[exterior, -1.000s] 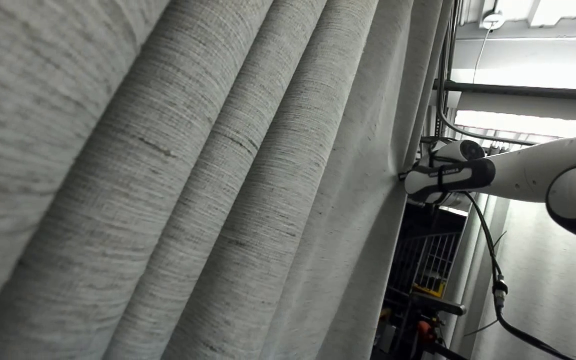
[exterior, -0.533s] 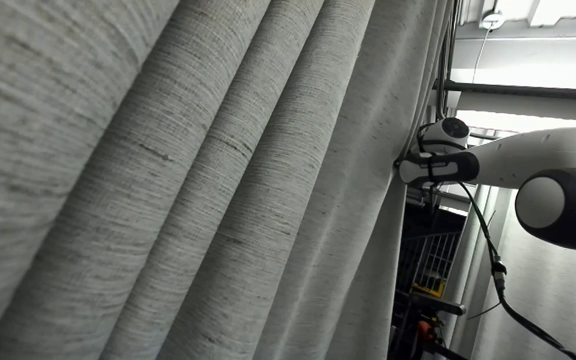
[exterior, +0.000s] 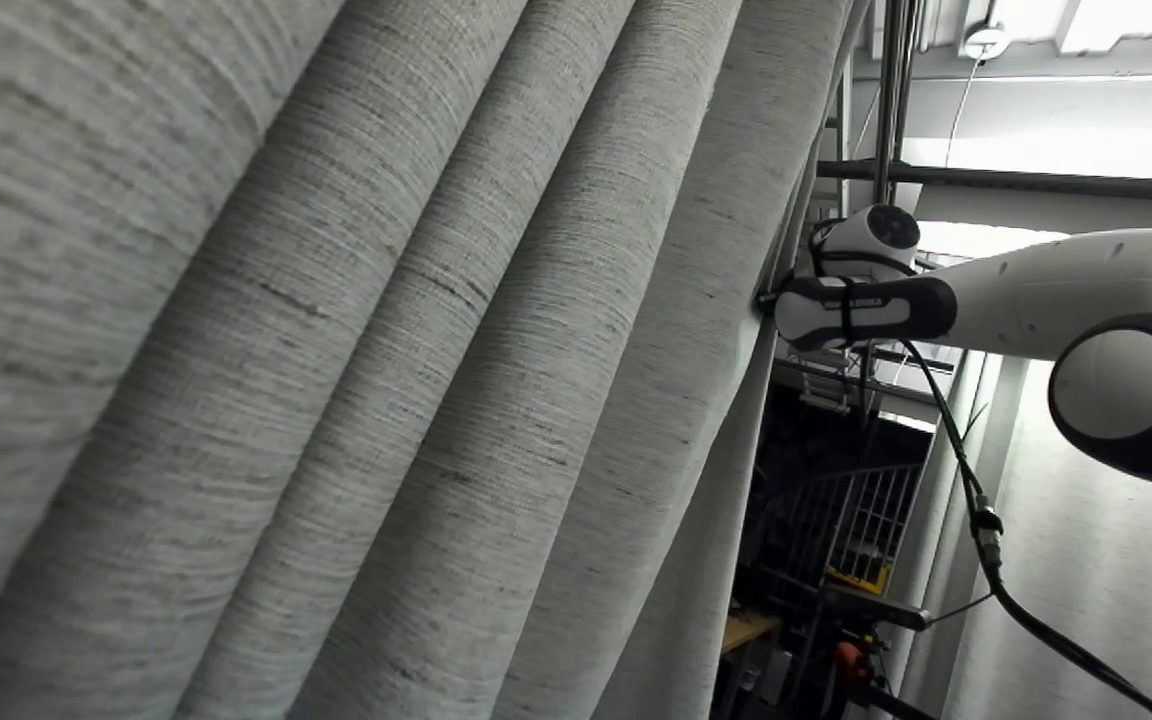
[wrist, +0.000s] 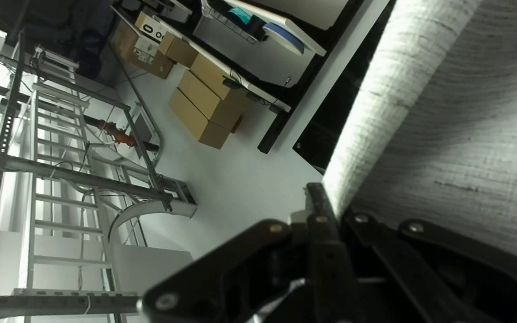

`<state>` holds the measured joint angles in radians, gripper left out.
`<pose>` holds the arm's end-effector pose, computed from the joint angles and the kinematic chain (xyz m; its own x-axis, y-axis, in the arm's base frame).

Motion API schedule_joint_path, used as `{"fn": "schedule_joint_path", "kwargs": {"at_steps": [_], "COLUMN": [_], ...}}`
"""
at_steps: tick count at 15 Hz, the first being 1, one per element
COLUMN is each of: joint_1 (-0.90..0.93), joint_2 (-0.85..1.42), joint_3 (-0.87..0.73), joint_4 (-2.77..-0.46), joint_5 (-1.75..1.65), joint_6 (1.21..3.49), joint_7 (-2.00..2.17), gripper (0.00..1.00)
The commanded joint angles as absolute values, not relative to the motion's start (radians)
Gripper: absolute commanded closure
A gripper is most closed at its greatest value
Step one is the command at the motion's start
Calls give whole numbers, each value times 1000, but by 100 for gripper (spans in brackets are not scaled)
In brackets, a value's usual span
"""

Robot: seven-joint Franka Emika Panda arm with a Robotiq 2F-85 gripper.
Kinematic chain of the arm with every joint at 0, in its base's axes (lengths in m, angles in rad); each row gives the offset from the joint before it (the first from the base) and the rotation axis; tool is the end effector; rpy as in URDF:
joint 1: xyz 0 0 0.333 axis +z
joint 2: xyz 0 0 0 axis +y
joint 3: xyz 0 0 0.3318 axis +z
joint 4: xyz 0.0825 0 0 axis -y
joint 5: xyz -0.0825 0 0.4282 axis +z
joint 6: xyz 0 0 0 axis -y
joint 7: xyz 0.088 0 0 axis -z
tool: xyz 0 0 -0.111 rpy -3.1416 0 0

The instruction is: Slide the curtain to the right to close it

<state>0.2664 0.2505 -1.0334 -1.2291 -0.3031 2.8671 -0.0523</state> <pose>0.5627 -0.3400 0.8837 0.4167 0.3344 0.8453 -0.6199 -0.5756 0.5333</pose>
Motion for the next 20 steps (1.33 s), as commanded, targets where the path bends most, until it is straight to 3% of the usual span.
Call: {"fn": "schedule_joint_path", "kwargs": {"at_steps": [1, 20], "joint_1": [320, 306], "joint_2": [222, 246], "joint_3": [-1078, -1073], "joint_4": [-1240, -1237], "joint_5": [-356, -324], "joint_6": [2878, 2867], "joint_7": [-11, -18], "gripper": [99, 98]}}
